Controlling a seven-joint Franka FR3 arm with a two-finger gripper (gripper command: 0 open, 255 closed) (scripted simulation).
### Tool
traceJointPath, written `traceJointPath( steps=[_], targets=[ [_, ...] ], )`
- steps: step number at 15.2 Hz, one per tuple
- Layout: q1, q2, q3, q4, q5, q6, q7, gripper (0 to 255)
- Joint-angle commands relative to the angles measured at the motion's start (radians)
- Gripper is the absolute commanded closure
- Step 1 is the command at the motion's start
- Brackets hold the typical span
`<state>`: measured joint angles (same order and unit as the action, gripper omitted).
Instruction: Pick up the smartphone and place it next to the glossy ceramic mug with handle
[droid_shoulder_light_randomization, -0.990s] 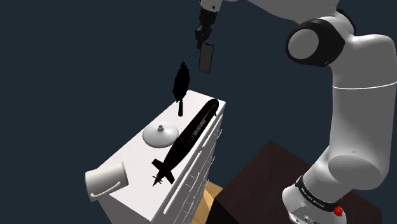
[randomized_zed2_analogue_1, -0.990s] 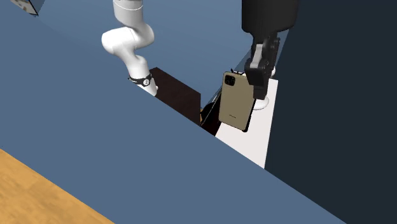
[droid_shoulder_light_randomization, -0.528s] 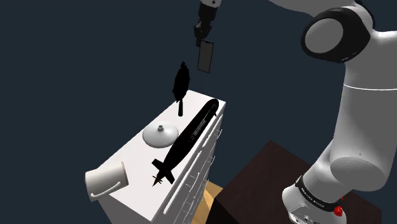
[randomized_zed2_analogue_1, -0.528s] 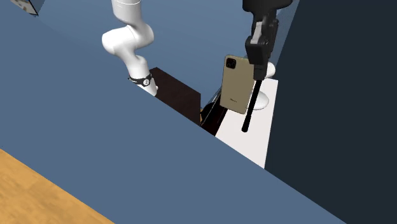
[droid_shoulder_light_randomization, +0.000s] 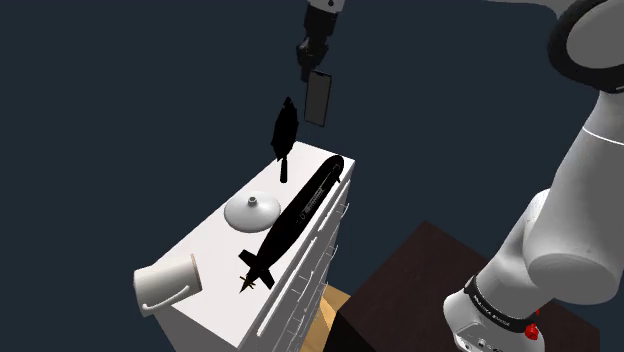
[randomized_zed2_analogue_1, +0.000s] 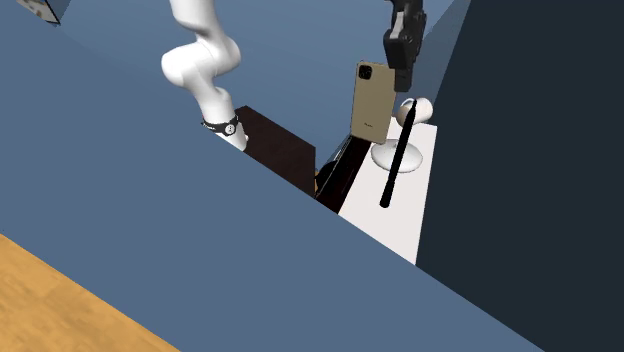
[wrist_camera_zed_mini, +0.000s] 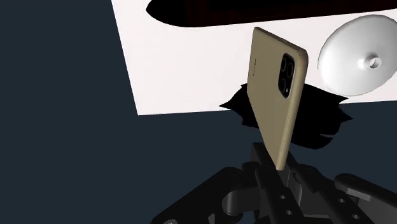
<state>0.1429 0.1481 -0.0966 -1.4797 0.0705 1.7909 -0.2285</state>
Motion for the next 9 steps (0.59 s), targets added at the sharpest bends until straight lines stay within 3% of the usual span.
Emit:
traceJointPath(
  steps=[1,9],
  targets=[
    [0.030,-0.053,0.019,-0.071,-0.015,0.021,0.049,255],
    [0.120,-0.201,0.102,-0.252,-0.052,0.061,0.227,255]
  ],
)
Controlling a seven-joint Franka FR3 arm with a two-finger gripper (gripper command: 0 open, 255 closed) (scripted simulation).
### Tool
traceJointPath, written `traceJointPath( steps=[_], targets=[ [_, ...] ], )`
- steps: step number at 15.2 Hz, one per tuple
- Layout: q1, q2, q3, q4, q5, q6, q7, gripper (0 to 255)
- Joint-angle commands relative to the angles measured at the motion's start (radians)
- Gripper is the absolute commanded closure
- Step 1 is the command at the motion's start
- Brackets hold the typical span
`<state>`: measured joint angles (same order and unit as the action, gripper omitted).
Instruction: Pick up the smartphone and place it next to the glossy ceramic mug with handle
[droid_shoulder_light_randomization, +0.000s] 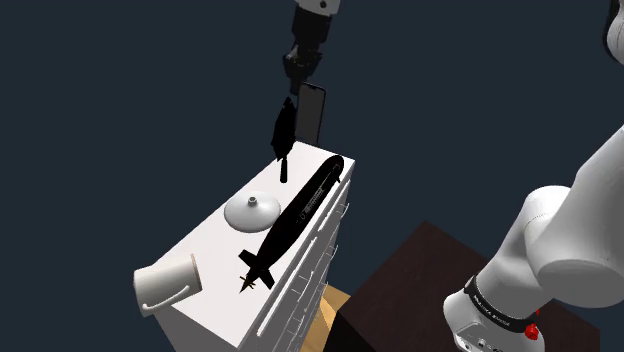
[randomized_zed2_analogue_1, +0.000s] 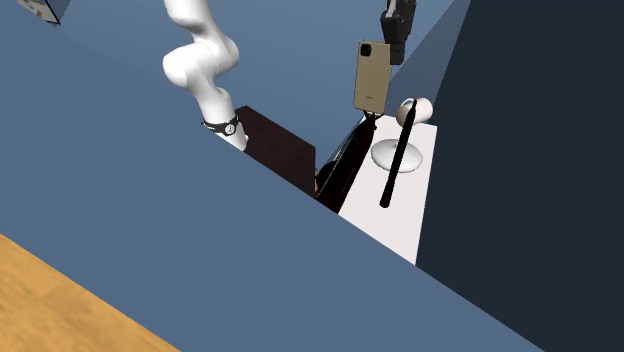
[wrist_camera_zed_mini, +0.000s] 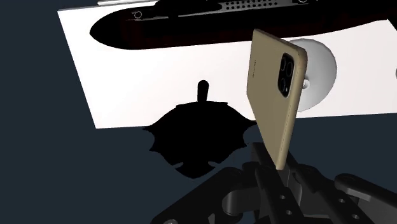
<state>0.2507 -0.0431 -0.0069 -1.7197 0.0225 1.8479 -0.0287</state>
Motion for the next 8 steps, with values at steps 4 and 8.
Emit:
traceJointPath(
  steps=[4,8],
  targets=[
    [0.053,-0.060,0.062,-0.070,-0.015,0.012,0.120,255],
    [0.093,-0.094,0.115,-0.107,-0.022,0.014,0.214,255]
  ],
)
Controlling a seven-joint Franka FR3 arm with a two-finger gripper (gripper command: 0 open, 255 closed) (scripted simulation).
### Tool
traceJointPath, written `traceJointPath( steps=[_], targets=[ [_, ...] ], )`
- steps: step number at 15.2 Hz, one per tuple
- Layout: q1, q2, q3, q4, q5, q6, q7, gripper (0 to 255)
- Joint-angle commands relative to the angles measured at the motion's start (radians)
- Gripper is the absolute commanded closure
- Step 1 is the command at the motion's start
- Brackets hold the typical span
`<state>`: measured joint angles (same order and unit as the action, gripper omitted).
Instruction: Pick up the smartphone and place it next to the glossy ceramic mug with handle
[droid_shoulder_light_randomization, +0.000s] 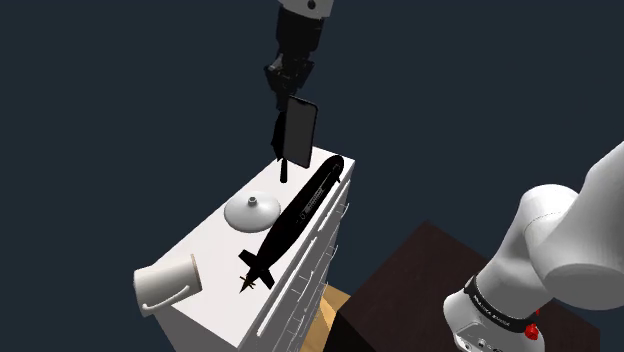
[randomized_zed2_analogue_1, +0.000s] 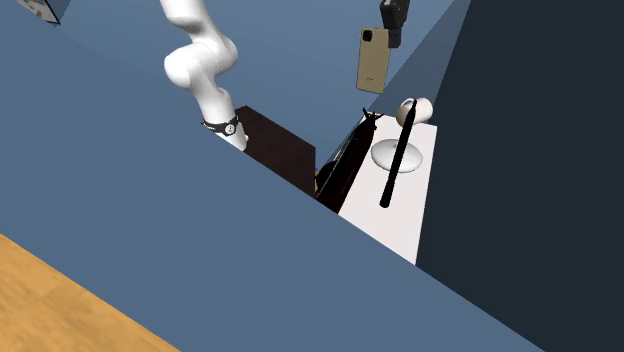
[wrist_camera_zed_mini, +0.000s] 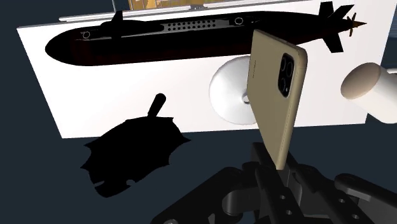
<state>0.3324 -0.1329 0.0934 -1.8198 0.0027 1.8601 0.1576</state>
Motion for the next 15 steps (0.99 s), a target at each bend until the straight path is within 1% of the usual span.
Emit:
traceJointPath(
  steps=[1,8,15],
  targets=[
    [0.021,-0.011,0.028,-0.013,-0.004,0.002,0.051,255],
    [0.089,-0.026,0.128,-0.024,-0.015,-0.005,0.222,255],
    [0.158,0.011,0.233,0.023,-0.040,-0.023,0.400,255]
  ],
)
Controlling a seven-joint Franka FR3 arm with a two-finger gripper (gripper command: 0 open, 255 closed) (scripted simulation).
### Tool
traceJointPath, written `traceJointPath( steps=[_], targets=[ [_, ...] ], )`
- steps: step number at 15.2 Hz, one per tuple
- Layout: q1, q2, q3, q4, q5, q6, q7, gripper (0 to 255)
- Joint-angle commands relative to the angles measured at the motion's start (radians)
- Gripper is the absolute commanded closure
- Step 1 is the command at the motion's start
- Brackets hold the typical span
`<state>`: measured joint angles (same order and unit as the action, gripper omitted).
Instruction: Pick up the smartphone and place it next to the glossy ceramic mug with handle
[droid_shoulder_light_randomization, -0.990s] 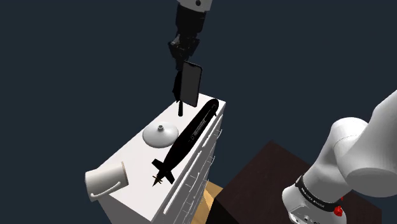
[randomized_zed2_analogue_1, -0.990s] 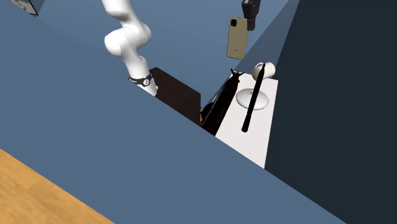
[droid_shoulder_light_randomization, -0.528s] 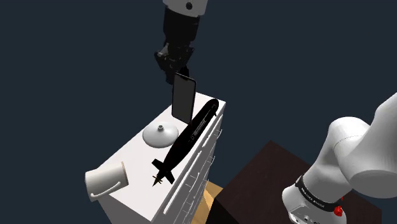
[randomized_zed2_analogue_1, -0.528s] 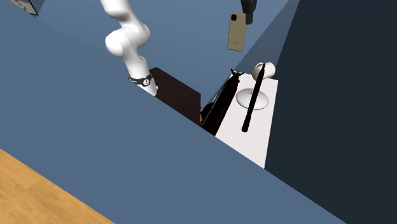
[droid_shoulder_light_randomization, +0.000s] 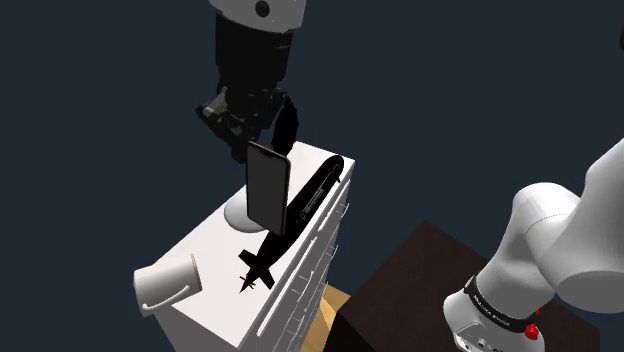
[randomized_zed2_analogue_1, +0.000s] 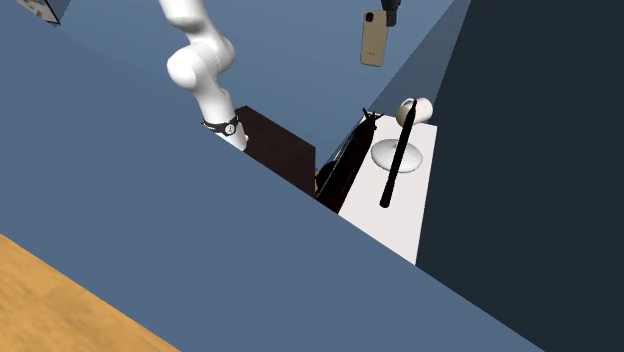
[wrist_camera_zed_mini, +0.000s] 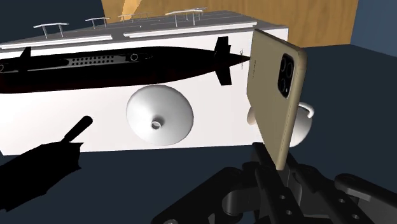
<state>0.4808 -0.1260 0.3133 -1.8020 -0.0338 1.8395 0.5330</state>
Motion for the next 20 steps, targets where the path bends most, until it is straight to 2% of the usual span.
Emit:
traceJointPath(
  steps=[1,6,20],
  targets=[
    [0.019,0.014,0.028,0.016,-0.009,-0.006,0.051,255],
    [0.069,0.073,0.096,0.085,-0.044,-0.028,0.173,255],
    [0.068,0.069,0.096,-0.108,-0.047,0.161,0.188,255]
  ],
)
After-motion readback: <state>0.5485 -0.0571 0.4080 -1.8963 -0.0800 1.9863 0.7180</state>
